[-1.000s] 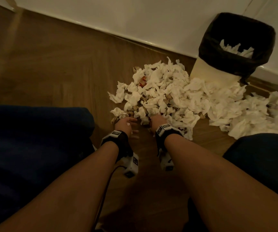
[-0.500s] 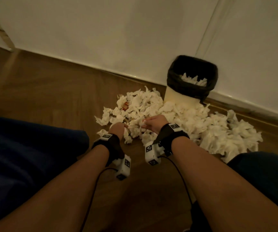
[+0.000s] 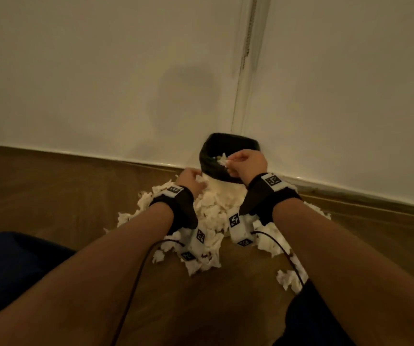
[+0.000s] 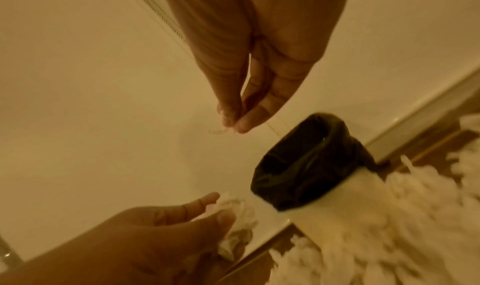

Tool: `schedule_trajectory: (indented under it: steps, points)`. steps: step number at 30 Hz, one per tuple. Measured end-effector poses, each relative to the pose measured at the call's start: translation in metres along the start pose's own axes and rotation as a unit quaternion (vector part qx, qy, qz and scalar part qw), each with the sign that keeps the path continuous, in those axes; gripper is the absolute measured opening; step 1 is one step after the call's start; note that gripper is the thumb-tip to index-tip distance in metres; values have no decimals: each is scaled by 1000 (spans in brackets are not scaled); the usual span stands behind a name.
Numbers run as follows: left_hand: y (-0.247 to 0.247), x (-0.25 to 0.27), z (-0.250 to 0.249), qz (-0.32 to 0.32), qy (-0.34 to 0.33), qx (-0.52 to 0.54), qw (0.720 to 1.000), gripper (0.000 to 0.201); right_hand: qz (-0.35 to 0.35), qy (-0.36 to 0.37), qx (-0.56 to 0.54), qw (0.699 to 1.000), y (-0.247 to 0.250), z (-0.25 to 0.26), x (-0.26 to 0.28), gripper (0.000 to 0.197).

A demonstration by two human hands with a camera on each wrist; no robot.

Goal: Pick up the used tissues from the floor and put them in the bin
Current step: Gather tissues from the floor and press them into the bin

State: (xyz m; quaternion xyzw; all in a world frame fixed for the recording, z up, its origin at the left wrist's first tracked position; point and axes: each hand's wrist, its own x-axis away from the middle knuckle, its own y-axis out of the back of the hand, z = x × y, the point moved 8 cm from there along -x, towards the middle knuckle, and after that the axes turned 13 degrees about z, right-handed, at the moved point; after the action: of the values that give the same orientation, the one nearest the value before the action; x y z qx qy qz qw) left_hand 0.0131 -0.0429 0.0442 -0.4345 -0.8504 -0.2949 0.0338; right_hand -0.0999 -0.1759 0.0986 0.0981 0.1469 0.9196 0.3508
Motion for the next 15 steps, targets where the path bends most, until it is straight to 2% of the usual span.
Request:
schedule_trajectory:
  steps: [2, 5, 10, 15]
  points:
    - [-2, -9, -31, -2, -34, 7, 999, 35, -29, 13, 27, 999, 31, 6, -4, 4]
    - [-2, -22, -65, -20, -76, -29, 996, 24, -58, 3, 61, 996, 56, -3, -9, 10]
    - [-12, -44, -95, -35, -127, -49, 990, 12, -55, -28, 145, 988, 55, -14, -31, 21]
    - [-14, -73, -96, -32, -150, -71, 986, 12, -47, -45, 194, 979, 48, -29, -57, 28]
